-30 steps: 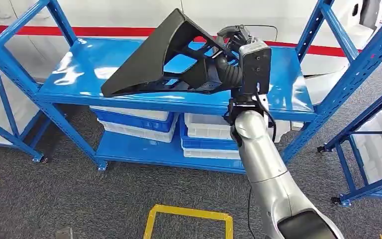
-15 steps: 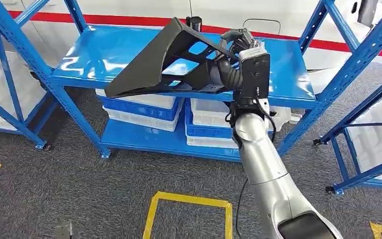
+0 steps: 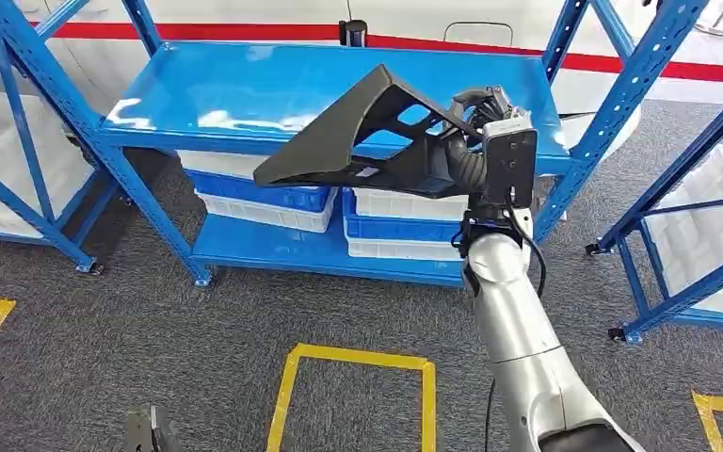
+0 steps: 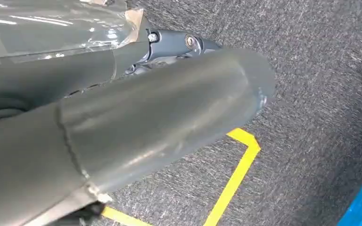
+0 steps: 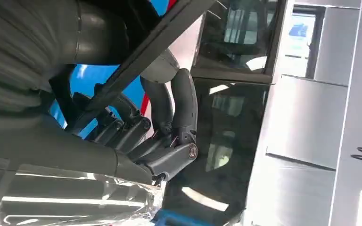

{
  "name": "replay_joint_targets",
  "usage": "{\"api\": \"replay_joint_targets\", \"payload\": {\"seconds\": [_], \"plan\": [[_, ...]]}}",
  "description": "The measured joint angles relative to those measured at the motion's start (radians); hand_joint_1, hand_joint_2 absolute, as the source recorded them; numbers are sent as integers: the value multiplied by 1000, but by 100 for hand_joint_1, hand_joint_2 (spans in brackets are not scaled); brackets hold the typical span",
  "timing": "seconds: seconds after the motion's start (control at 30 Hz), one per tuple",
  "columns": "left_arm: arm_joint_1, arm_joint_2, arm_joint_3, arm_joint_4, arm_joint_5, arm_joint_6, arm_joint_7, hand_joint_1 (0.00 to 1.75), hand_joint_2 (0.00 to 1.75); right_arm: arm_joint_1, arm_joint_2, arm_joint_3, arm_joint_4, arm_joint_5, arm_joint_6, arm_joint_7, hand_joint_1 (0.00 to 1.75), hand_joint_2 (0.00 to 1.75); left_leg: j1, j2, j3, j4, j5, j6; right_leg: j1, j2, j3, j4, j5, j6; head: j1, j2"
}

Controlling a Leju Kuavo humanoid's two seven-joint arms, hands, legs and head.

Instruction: Take the parts from the cabinet and place them on the table.

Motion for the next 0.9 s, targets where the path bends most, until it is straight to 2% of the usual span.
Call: {"api": "replay_joint_targets", "payload": {"seconds": [0.03, 0.07, 0.1, 0.2, 0.23, 0.27, 0.3, 0.33, 0.37, 0.4, 0.43, 0.47, 0.5, 0.53, 0.57, 0.6, 0.63, 0.67, 0.7, 0.73, 0.77, 0.8, 0.83, 0.87, 0.9], "plan": [[-3, -1, 0, 0, 0, 0, 0, 0, 0, 3, -3, -4, -6, 0, 1, 0, 175, 175, 3, 0, 65, -92, 29, -1, -3, 2, -12, 10, 3, 5, 0, 0], [-7, -2, 0, -1, 0, -1, 0, 0, 0, 4, -5, -6, -12, 2, 2, 0, 175, 175, 6, -1, 130, -190, 32, -2, -5, 3, -23, 23, 5, 9, 0, 0], [-13, -4, 0, -2, 0, -4, 0, 0, 0, 4, -8, -9, -19, 5, 2, 1, 175, 175, -3, -7, 156, -227, 8, -2, 3, 3, -36, 27, 11, 16, -3, 0], [-22, -5, 0, -4, 0, -10, 3, 0, 0, 12, -16, -13, -24, 8, 9, 1, 175, 175, -12, -11, 137, -224, 19, 18, 2, 2, -41, 24, 32, 47, -3, 0], [-25, -6, 0, -5, 0, -11, 3, 0, 0, 16, -17, -15, -24, 8, 11, 1, 175, 175, -15, -10, 133, -228, 28, 30, 5, 3, -43, 22, 38, 56, -1, 0], [-30, -10, 0, -5, 1, -12, 3, 0, 0, 18, -22, -19, -24, 11, 13, 1, 175, 175, -5, 0, 126, -239, 45, 52, 1, 0, -57, 35, 24, 57, -1, 0], [-38, -11, 0, -5, 2, -12, 4, 0, 0, 17, -31, -26, -24, 13, 13, 0, 175, 175, -11, -5, 110, -243, 61, 60, 4, 2, -80, 66, -20, 48, -3, 0], [-44, -11, 0, -7, 2, -12, 5, 0, 0, 16, -31, -29, -23, 16, 14, -2, 175, 175, -10, -4, 97, -243, 71, 70, 2, 2, -95, 109, -60, 40, 3, 0], [-50, -11, 0, -8, 5, -9, 5, 0, 0, 15, -31, -31, -22, 18, 16, -7, 175, 175, -12, -4, 76, -242, 89, 72, 3, 3, -122, 209, -127, 31, 7, 0], [-52, -11, 0, -8, 5, -9, 6, 0, 0, 15, -32, -33, -15, 23, 16, -13, 175, 175, -13, -3, 59, -242, 102, 72, 3, 3, -141, 292, -169, 29, 8, 0], [-52, -11, 0, -8, 6, -10, 6, 0, 0, 15, -32, -33, -8, 24, 16, -17, 175, 175, -13, -1, 41, -242, 116, 72, 5, 3, -148, 357, -191, 34, 10, 0], [-52, -11, 0, -8, 6, -10, 6, 0, 0, 15, -31, -33, -3, 24, 16, -19, 175, 175, -13, 1, 23, -242, 131, 71, 5, 3, -139, 382, -184, 44, 9, 0], [-53, -11, 0, -8, 6, -10, 7, 0, 0, 14, -31, -34, 1, 24, 16, -20, 175, 175, -13, 2, 5, -242, 145, 68, 5, 3, -113, 369, -158, 54, 10, 0], [-54, -11, 0, -8, 7, -10, 7, 0, 0, 13, -31, -35, 5, 25, 16, -20, 175, 175, -12, 2, -13, -242, 160, 65, 5, 3, -67, 321, -122, 64, 12, 0], [-54, -11, 0, -8, 7, -10, 7, 0, 0, 11, -30, -35, 8, 25, 16, -21, 175, 175, -11, 2, -27, -241, 173, 60, 3, 3, -11, 249, -99, 66, 11, 0], [-55, -11, 0, -9, 7, -10, 7, 0, 0, 7, -27, -35, 9, 25, 16, -21, 175, 175, -11, 2, -37, -240, 187, 55, 3, 3, 60, 155, -108, 58, 11, 0], [-55, -11, 1, -11, 8, -10, 7, 0, 0, 2, -25, -35, 9, 26, 16, -22, 175, 175, -16, 1, -47, -239, 197, 46, 9, 3, 144, 52, -136, 47, 13, 0], [-55, -11, 0, -11, 8, -10, 7, 0, 0, -4, -22, -35, 10, 26, 16, -23, 175, 175, -15, 3, -50, -245, 217, 40, 15, 8, 153, -4, -156, 41, 7, 0], [-56, -10, 0, -11, 8, -10, 8, 0, 0, -4, -21, -36, 13, 26, 16, -23, 175, 175, -14, 3, -50, -263, 238, 36, 19, 8, 130, 6, -142, 43, 6, 0], [-55, -10, 0, -11, 8, -10, 8, 0, 0, -4, -21, -36, 16, 26, 16, -23, 175, 175, -13, 3, -51, -275, 254, 30, 22, 9, 122, 9, -137, 37, 6, 0], [-52, -10, 0, -10, 9, -10, 8, 0, 0, -1, -21, -36, 20, 26, 16, -23, 175, 175, -13, -1, -55, -279, 266, 23, 13, 8, 111, 5, -123, 25, 2, 0], [-51, -7, 0, -10, 14, -10, 8, 0, 0, -1, -20, -37, 26, 26, 18, -23, 175, 175, -6, -1, -64, -271, 230, 20, -3, 2, 108, 8, -110, 13, 0, 0], [-49, -6, 1, -10, 17, -13, 8, 0, 0, -3, -17, -37, 32, 25, 23, -23, 175, 175, -6, 0, -75, -225, 149, 18, 1, 2, 98, 8, -97, -3, 0, 0], [-49, -7, 1, -10, 18, -18, 8, 0, 0, -8, -14, -37, 36, 22, 26, -26, 175, 175, -5, -1, -90, -151, 72, 14, 3, 1, 83, 10, -80, -12, -4, 0], [-49, -7, 1, -10, 18, -22, 6, 0, 0, -14, -10, -37, 47, 15, 27, -34, 175, 175, -5, -3, -104, -63, 16, 10, 6, 1, 66, 12, -65, -14, -3, 0]]}}
